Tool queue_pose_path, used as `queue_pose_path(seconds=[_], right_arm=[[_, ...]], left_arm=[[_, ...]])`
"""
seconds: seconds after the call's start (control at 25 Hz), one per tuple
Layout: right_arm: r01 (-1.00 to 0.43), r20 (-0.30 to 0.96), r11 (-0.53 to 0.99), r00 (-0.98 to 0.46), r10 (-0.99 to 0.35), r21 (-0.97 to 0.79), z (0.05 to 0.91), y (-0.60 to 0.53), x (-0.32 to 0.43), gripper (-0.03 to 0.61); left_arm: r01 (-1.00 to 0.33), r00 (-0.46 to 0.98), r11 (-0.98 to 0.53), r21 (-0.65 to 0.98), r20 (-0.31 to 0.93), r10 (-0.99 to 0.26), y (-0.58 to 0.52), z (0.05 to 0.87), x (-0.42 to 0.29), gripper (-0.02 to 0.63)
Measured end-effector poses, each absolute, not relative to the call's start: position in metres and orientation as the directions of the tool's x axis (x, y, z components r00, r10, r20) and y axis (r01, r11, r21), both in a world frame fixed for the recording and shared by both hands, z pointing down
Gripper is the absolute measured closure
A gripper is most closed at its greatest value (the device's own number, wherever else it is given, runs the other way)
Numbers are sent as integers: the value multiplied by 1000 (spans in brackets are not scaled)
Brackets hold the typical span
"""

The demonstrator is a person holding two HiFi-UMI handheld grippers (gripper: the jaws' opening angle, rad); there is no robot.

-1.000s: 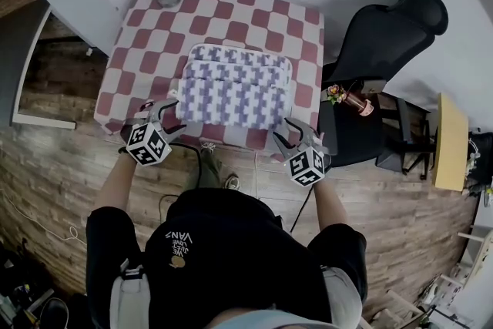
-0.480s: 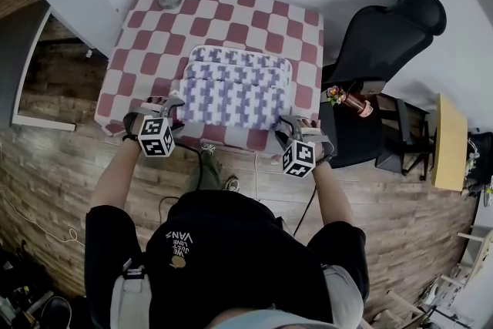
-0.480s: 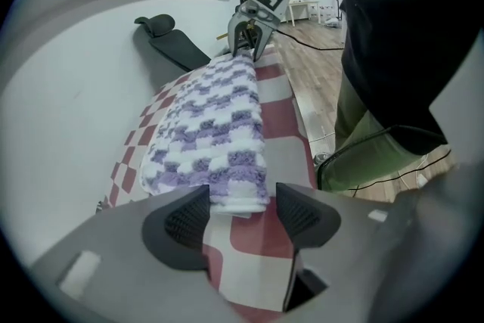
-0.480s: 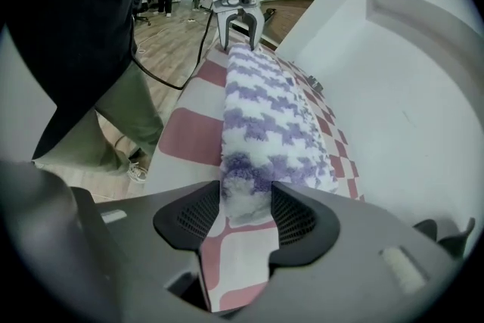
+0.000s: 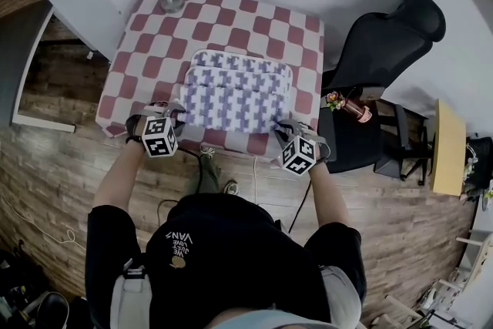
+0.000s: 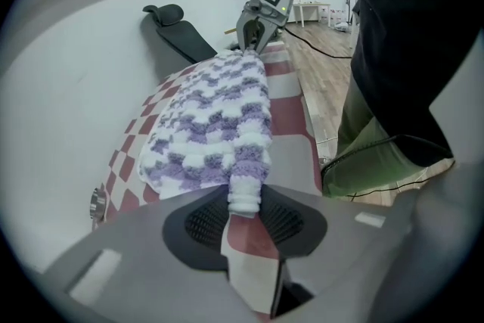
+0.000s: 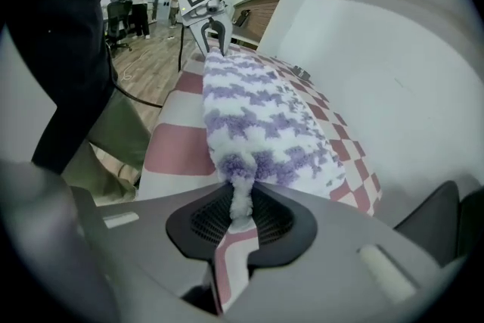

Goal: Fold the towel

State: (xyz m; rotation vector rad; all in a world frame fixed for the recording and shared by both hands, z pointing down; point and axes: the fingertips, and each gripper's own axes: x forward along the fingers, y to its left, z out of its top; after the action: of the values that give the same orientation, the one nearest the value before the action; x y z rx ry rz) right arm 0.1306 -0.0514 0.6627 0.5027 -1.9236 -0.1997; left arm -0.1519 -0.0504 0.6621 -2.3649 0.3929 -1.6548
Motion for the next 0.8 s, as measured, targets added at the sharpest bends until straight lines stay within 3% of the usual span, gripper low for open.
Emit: queue_pose_path(seconds=[0.24, 0.6, 0.8], right_arm=[[-305, 835, 919, -413, -365, 251, 643, -21, 128, 520], [-343, 838, 938, -526, -146, -52, 613, 50, 142, 520], [-386, 796, 882, -605, -21, -270, 607, 37, 149, 518]], left_arm=[[-133, 358, -934, -333, 862, -358, -34, 646, -158, 520], [-99, 476, -993, 65, 879, 10, 42, 618, -148, 518], [-132, 496, -975, 178, 863, 90, 16, 613, -147, 517]])
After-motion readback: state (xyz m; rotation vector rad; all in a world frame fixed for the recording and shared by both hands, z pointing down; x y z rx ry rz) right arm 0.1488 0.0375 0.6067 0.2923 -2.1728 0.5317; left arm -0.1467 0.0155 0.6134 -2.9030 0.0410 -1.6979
